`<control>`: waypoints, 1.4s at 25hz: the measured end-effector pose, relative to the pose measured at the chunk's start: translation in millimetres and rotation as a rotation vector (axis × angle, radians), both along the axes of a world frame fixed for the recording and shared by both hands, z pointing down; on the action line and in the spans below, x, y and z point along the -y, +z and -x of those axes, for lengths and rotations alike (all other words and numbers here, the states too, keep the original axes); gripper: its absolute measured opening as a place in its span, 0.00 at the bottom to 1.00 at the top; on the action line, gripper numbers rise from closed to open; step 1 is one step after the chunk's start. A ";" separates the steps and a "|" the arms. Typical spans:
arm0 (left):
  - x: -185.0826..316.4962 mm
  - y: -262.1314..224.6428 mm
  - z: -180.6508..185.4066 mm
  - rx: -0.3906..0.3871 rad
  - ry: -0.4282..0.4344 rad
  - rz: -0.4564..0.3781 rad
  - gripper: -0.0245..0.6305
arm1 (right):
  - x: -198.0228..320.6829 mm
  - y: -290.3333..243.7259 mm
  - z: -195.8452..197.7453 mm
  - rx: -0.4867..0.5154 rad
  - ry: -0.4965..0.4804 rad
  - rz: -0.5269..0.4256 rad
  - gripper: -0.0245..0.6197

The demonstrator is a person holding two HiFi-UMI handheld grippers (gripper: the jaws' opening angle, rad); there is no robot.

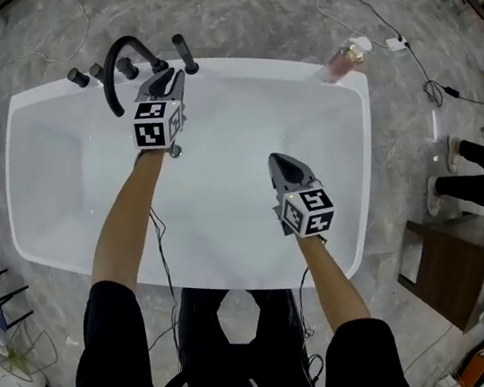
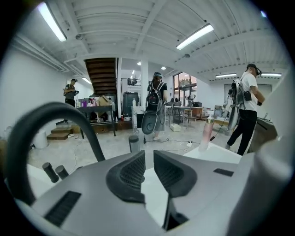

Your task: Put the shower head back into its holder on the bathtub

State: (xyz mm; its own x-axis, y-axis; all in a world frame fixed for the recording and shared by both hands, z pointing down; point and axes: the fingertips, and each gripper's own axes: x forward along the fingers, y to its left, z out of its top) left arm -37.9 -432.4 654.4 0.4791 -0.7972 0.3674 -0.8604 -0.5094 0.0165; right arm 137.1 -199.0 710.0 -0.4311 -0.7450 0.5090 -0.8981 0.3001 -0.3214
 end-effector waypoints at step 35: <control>-259.8 -322.9 25.2 -0.158 0.014 -0.215 0.09 | -59.3 -361.4 15.5 -0.050 -0.022 -0.429 0.05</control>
